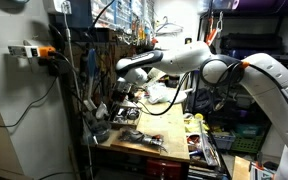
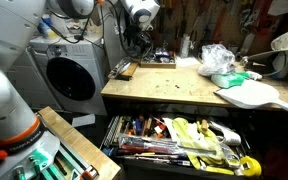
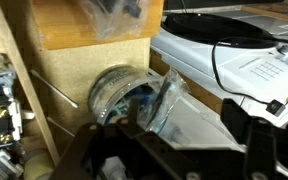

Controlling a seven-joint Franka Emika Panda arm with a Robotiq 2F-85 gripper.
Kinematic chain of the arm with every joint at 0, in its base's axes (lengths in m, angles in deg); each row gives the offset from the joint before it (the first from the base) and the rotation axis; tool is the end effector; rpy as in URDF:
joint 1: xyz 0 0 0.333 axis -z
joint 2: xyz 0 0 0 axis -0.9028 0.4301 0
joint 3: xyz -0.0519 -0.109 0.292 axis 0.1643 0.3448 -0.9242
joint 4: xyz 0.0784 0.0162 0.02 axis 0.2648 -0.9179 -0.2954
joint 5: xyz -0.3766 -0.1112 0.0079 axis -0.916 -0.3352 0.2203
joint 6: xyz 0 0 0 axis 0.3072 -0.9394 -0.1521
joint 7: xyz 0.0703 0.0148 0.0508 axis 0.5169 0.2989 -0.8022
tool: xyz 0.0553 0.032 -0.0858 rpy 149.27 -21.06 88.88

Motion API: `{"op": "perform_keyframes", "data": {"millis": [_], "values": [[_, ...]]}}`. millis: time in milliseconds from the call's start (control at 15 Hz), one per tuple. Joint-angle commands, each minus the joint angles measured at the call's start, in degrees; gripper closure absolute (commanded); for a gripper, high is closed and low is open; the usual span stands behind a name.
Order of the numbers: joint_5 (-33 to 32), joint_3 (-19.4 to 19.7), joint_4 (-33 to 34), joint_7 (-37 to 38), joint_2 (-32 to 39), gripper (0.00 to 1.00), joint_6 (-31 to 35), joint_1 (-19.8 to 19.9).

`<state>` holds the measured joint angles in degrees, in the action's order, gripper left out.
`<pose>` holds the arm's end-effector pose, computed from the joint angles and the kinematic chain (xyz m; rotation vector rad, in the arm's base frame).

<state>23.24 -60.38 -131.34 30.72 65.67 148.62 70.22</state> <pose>0.7436 0.0579 0.3415 -2.4293 -0.5954 -0.1363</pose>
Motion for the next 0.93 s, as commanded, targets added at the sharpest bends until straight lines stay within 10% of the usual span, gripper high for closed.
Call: {"op": "perform_keyframes", "data": {"millis": [0,867], "values": [[-3.81,-0.43,-3.05,-5.61,-3.37,0.0,-3.61,3.22],[-7.26,7.28,-27.84,-22.18,-22.57,0.0,-1.59,10.19]]}}
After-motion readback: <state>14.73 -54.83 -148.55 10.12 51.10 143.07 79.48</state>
